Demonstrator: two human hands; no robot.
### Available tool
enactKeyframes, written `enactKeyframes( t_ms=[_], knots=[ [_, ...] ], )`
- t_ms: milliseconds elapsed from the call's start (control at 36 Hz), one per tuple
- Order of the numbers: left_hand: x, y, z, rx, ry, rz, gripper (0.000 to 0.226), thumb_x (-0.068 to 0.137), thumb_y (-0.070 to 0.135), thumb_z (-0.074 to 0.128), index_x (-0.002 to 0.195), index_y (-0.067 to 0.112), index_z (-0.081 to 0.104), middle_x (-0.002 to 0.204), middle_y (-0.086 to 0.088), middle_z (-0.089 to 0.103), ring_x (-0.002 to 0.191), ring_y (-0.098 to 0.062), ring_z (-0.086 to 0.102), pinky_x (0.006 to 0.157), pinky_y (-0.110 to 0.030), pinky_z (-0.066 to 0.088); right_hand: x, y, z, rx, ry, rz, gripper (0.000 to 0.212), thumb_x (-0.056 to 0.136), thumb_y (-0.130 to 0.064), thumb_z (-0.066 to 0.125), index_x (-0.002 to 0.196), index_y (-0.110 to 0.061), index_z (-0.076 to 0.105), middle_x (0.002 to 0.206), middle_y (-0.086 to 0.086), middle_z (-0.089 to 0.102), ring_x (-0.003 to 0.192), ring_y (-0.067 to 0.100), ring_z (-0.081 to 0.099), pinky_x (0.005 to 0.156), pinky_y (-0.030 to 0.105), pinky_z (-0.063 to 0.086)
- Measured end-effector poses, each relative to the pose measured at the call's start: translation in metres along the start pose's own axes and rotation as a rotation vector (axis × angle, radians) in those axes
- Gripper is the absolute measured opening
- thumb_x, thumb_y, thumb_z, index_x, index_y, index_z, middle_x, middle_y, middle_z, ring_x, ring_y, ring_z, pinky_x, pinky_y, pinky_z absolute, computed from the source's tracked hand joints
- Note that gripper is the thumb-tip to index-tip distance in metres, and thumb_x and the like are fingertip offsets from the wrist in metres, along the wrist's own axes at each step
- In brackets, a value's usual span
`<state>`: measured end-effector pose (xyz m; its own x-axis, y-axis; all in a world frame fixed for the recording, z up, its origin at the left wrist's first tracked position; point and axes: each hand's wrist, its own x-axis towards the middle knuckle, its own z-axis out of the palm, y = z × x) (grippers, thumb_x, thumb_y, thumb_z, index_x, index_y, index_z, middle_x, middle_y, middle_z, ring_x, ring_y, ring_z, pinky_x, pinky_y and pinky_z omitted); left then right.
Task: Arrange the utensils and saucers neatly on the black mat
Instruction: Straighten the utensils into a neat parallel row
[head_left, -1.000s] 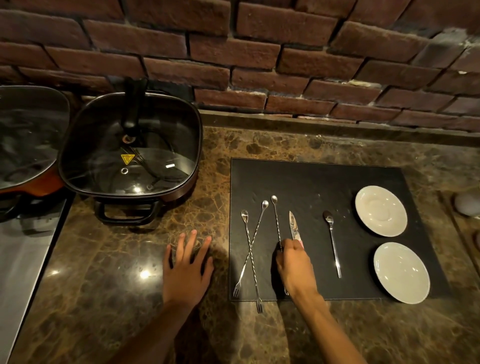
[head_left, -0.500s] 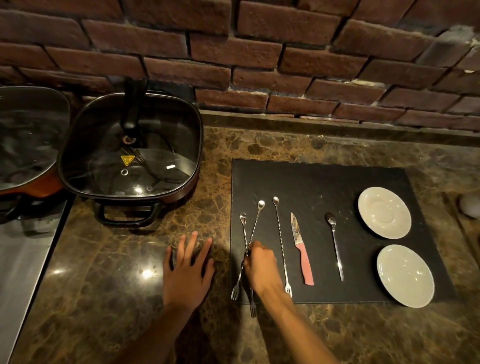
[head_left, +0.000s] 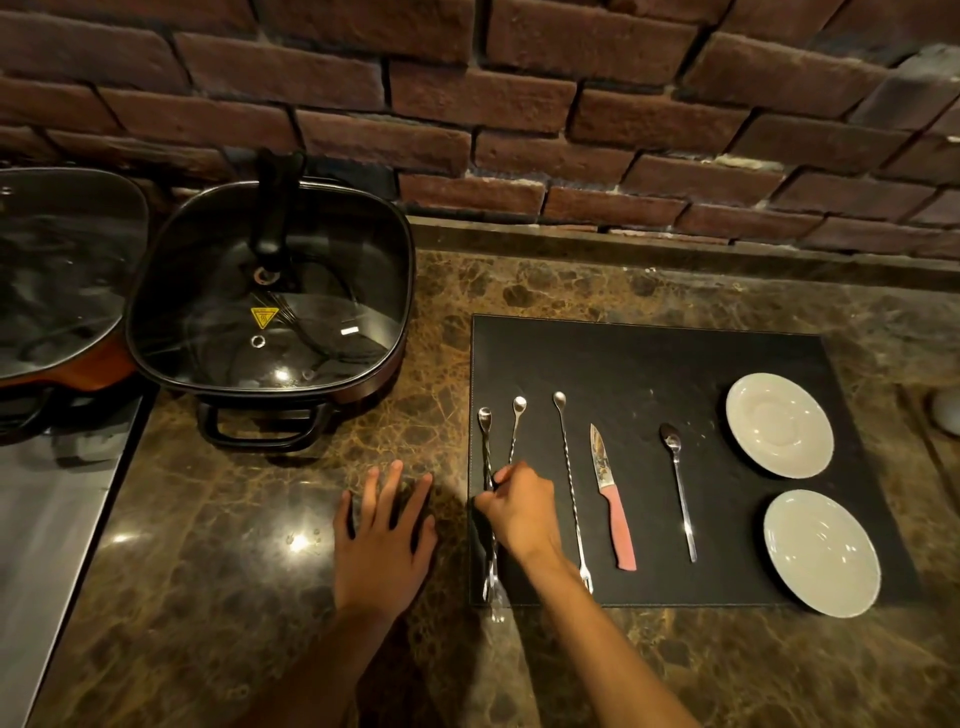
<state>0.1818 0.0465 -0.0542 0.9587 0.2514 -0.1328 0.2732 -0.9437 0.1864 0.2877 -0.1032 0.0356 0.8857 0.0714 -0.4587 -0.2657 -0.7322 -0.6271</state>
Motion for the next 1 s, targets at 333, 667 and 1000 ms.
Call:
enactKeyframes(
  t_ms=[333, 667, 1000],
  knots=[
    [0.000, -0.002, 0.002, 0.008, 0.016, 0.013, 0.057, 0.101, 0.051, 0.027, 0.155, 0.037, 0.034, 0.167, -0.002, 0.029, 0.154, -0.028, 0.027, 0.120, -0.058, 0.024, 0.019, -0.020, 0.015, -0.076, -0.017, 0.062, 0.023, 0.081, -0.011, 0.062, 0.100, 0.001, 0.060, 0.100, 0.017, 0.066, 0.089, 0.031, 0.065, 0.067, 0.027, 0.043],
    [0.000, -0.002, 0.004, 0.002, 0.021, 0.004, 0.056, 0.102, 0.051, 0.026, 0.156, 0.037, 0.032, 0.166, -0.003, 0.030, 0.154, -0.028, 0.026, 0.121, -0.056, 0.022, 0.014, -0.018, 0.008, -0.311, 0.048, -0.040, 0.027, 0.088, -0.017, 0.056, 0.112, -0.004, 0.055, 0.110, 0.017, 0.063, 0.101, 0.038, 0.063, 0.083, 0.042, 0.053],
    [0.000, -0.001, 0.001, 0.008, 0.024, 0.014, 0.057, 0.101, 0.050, 0.028, 0.155, 0.036, 0.035, 0.166, -0.002, 0.031, 0.154, -0.028, 0.026, 0.121, -0.058, 0.024, 0.006, 0.008, -0.005, -0.359, 0.086, -0.012, 0.023, 0.091, -0.008, 0.048, 0.110, 0.001, 0.057, 0.111, 0.021, 0.064, 0.101, 0.039, 0.062, 0.083, 0.041, 0.052]
  ],
)
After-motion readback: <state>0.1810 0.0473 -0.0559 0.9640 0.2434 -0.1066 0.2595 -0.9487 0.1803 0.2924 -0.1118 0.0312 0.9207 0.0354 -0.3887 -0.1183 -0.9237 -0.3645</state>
